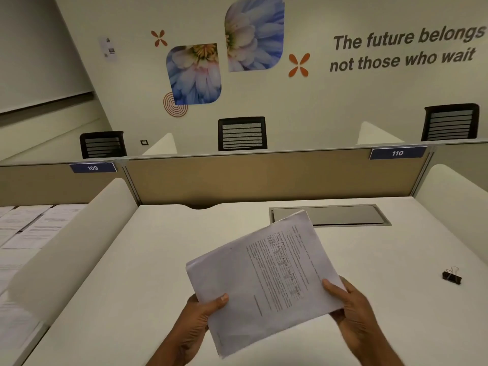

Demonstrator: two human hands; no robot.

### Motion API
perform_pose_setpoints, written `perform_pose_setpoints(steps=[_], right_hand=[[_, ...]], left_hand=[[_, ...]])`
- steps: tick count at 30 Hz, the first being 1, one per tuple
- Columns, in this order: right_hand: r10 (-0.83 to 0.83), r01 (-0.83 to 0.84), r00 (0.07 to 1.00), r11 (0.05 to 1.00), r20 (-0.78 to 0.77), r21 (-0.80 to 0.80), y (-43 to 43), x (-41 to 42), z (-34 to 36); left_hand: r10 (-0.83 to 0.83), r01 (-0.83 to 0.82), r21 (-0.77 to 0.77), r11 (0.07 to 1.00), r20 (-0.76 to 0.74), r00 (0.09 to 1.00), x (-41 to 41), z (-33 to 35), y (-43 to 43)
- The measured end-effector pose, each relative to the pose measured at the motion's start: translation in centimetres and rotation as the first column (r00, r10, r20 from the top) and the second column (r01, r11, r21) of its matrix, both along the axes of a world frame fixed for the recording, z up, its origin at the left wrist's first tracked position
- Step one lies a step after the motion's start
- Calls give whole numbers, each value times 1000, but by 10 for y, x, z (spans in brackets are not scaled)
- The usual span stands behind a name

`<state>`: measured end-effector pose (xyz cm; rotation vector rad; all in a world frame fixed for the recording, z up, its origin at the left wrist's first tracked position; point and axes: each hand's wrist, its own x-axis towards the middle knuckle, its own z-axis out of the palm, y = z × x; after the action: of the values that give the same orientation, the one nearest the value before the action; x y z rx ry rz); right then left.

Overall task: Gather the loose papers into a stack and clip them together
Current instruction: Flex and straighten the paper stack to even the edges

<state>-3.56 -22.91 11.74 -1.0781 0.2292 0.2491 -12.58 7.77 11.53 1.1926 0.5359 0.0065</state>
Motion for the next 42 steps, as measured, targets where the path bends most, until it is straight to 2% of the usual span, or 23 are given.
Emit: perform_pose_setpoints(steps=[3, 6, 10, 13, 21, 26, 33, 38, 42], right_hand=[[193, -150, 977, 919, 85, -364, -16, 12, 4], [285, -180, 948, 847, 142, -500, -9, 18, 5], [235, -118, 956, 858, 177, -499, 9, 17, -10], [190, -91, 969, 867, 155, -491, 21, 11, -30], [223, -136, 965, 875, 137, -465, 30, 4, -58], [323, -217, 937, 839, 135, -499, 29, 1, -58], [436, -267, 881, 779, 184, -567, 16, 10, -28], [402, -234, 889, 809, 217, -539, 4, 19, -17], [380, -233, 902, 829, 206, -508, -7, 23, -4]], left_hand=[[1, -4, 94, 996, 24, 1000, 0, 1, 9], [13, -24, 192, 981, 57, 998, 2, -1, 8], [-15, 4, 310, 951, 34, 999, 3, -12, 2], [36, -32, 283, 959, -10, 999, 0, -35, -1], [155, -122, 294, 948, -92, 984, -5, -64, 1], [178, -138, 291, 947, -115, 977, -4, -65, 1], [114, -75, 304, 950, -113, 987, 0, -52, 5], [13, 18, 294, 956, -102, 995, 1, -25, -1], [-71, 90, 216, 972, -97, 993, 1, -2, -4]])
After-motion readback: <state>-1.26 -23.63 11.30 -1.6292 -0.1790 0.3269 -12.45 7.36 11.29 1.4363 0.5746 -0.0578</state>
